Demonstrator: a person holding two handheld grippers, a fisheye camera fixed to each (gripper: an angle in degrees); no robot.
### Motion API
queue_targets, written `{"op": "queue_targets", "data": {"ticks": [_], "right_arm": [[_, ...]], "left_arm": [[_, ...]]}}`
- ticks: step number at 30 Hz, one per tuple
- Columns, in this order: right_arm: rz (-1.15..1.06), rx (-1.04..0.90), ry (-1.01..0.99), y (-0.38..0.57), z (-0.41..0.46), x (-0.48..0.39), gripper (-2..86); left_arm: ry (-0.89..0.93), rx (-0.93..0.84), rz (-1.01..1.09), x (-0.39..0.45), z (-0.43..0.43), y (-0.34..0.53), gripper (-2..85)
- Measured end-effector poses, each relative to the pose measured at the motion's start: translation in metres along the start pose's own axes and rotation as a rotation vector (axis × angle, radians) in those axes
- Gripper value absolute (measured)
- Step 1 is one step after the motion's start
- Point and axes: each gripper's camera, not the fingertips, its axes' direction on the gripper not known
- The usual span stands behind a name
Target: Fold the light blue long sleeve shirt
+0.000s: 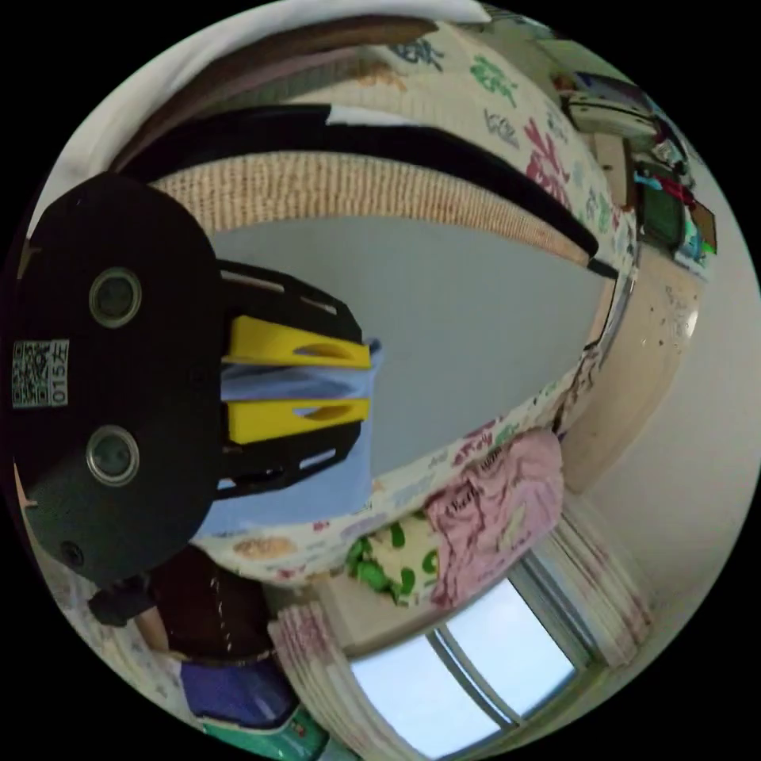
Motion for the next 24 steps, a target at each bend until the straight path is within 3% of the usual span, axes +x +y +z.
{"op": "queue_targets", "data": {"ticks": [3,8,13,17,24], "right_arm": [[0.026,-0.111,-0.04,-0.006,0.032,0.03,-0.6],[0.02,0.021,-0.004,0.004,-0.001,0.056,-0.6],[0.086,0.306,0.046,0.043,-0.108,0.098,1.7],[0.336,0.536,0.133,0.119,-0.201,0.193,4.9],[0.641,0.613,0.356,0.166,-0.253,0.352,1.5]], "left_arm": [[-0.152,-0.094,0.086,0.014,0.037,0.006,0.1],[-0.232,-0.077,0.14,0.04,0.06,0.02,0.4],[-0.097,-0.013,0.07,0.03,0.048,0.05,5.4],[0.007,-0.041,0.047,0.016,0.047,0.082,7.7],[0.103,-0.037,-0.014,0.004,0.072,0.12,8.3]]}}
